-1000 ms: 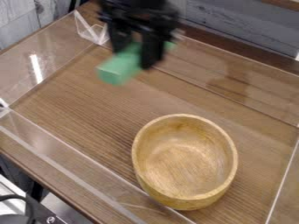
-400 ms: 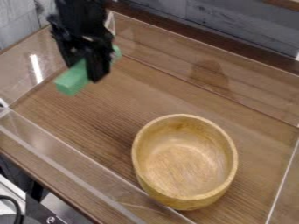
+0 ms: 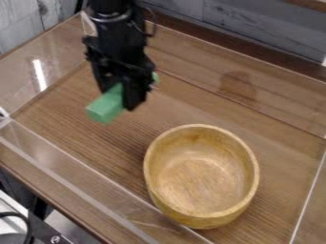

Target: Remove the green block from inside the brown bowl and put it on the table

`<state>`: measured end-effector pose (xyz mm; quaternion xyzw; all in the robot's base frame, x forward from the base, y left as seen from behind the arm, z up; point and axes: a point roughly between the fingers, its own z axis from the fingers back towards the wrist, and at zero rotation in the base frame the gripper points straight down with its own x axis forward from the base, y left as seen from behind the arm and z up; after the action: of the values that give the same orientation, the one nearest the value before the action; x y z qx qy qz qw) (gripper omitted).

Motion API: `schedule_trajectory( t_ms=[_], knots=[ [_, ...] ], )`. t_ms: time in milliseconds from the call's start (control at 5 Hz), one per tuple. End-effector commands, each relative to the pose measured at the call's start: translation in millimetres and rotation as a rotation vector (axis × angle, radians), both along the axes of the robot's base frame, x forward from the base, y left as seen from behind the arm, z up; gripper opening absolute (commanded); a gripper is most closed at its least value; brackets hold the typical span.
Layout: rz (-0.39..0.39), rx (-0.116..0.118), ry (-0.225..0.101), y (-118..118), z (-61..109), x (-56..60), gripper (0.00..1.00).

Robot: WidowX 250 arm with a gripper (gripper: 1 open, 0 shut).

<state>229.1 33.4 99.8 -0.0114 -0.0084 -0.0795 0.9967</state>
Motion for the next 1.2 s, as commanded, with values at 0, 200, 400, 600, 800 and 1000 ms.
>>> schedule_trajectory(
  t_ms=[0,200,400,600,800,1000],
  knots=[
    [0.008,0.021,-0.029,-3.4,-1.9,3.4,0.0],
    [0.024,0.033,-0.028,-0.2,-1.9,3.9,0.0],
    [0.036,0.04,-0.028,2.1,-1.5,3.9,0.0],
    [0.048,0.047,-0.027,4.5,-1.9,4.2,0.0],
    [0.061,0.053,-0.025,6.7,-2.3,4.5,0.0],
    [0.073,0.059,-0.024,8.7,-2.6,4.7,0.0]
  ],
)
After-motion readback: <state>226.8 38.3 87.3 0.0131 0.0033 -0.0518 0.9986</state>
